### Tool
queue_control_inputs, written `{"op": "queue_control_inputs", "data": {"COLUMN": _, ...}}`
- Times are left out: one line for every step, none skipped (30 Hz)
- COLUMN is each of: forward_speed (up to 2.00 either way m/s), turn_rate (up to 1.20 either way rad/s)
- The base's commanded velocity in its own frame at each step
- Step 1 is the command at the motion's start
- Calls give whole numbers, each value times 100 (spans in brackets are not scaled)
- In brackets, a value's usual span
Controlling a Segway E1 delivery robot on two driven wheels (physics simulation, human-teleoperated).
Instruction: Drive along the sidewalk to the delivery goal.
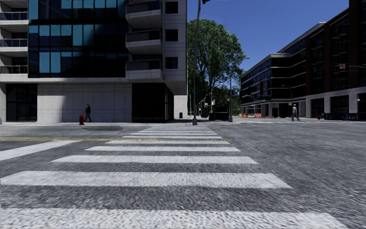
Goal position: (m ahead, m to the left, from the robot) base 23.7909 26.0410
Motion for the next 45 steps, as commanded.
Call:
{"op": "queue_control_inputs", "data": {"forward_speed": 200, "turn_rate": 0}}
{"op": "queue_control_inputs", "data": {"forward_speed": 200, "turn_rate": 0}}
{"op": "queue_control_inputs", "data": {"forward_speed": 200, "turn_rate": 0}}
{"op": "queue_control_inputs", "data": {"forward_speed": 200, "turn_rate": 0}}
{"op": "queue_control_inputs", "data": {"forward_speed": 200, "turn_rate": 0}}
{"op": "queue_control_inputs", "data": {"forward_speed": 200, "turn_rate": 0}}
{"op": "queue_control_inputs", "data": {"forward_speed": 200, "turn_rate": 0}}
{"op": "queue_control_inputs", "data": {"forward_speed": 200, "turn_rate": 0}}
{"op": "queue_control_inputs", "data": {"forward_speed": 200, "turn_rate": 0}}
{"op": "queue_control_inputs", "data": {"forward_speed": 200, "turn_rate": 0}}
{"op": "queue_control_inputs", "data": {"forward_speed": 200, "turn_rate": 0}}
{"op": "queue_control_inputs", "data": {"forward_speed": 200, "turn_rate": 0}}
{"op": "queue_control_inputs", "data": {"forward_speed": 200, "turn_rate": 0}}
{"op": "queue_control_inputs", "data": {"forward_speed": 200, "turn_rate": 0}}
{"op": "queue_control_inputs", "data": {"forward_speed": 200, "turn_rate": 0}}
{"op": "queue_control_inputs", "data": {"forward_speed": 200, "turn_rate": 0}}
{"op": "queue_control_inputs", "data": {"forward_speed": 200, "turn_rate": 0}}
{"op": "queue_control_inputs", "data": {"forward_speed": 200, "turn_rate": 0}}
{"op": "queue_control_inputs", "data": {"forward_speed": 200, "turn_rate": 0}}
{"op": "queue_control_inputs", "data": {"forward_speed": 200, "turn_rate": 0}}
{"op": "queue_control_inputs", "data": {"forward_speed": 200, "turn_rate": 0}}
{"op": "queue_control_inputs", "data": {"forward_speed": 200, "turn_rate": 0}}
{"op": "queue_control_inputs", "data": {"forward_speed": 200, "turn_rate": 0}}
{"op": "queue_control_inputs", "data": {"forward_speed": 200, "turn_rate": 0}}
{"op": "queue_control_inputs", "data": {"forward_speed": 200, "turn_rate": 0}}
{"op": "queue_control_inputs", "data": {"forward_speed": 200, "turn_rate": 0}}
{"op": "queue_control_inputs", "data": {"forward_speed": 200, "turn_rate": 0}}
{"op": "queue_control_inputs", "data": {"forward_speed": 200, "turn_rate": 0}}
{"op": "queue_control_inputs", "data": {"forward_speed": 200, "turn_rate": 0}}
{"op": "queue_control_inputs", "data": {"forward_speed": 200, "turn_rate": 0}}
{"op": "queue_control_inputs", "data": {"forward_speed": 200, "turn_rate": 0}}
{"op": "queue_control_inputs", "data": {"forward_speed": 200, "turn_rate": 0}}
{"op": "queue_control_inputs", "data": {"forward_speed": 200, "turn_rate": 0}}
{"op": "queue_control_inputs", "data": {"forward_speed": 200, "turn_rate": 0}}
{"op": "queue_control_inputs", "data": {"forward_speed": 200, "turn_rate": 0}}
{"op": "queue_control_inputs", "data": {"forward_speed": 200, "turn_rate": 0}}
{"op": "queue_control_inputs", "data": {"forward_speed": 200, "turn_rate": 0}}
{"op": "queue_control_inputs", "data": {"forward_speed": 200, "turn_rate": 0}}
{"op": "queue_control_inputs", "data": {"forward_speed": 200, "turn_rate": 0}}
{"op": "queue_control_inputs", "data": {"forward_speed": 200, "turn_rate": 0}}
{"op": "queue_control_inputs", "data": {"forward_speed": 200, "turn_rate": 0}}
{"op": "queue_control_inputs", "data": {"forward_speed": 200, "turn_rate": 0}}
{"op": "queue_control_inputs", "data": {"forward_speed": 200, "turn_rate": 0}}
{"op": "queue_control_inputs", "data": {"forward_speed": 200, "turn_rate": 0}}
{"op": "queue_control_inputs", "data": {"forward_speed": 200, "turn_rate": 0}}
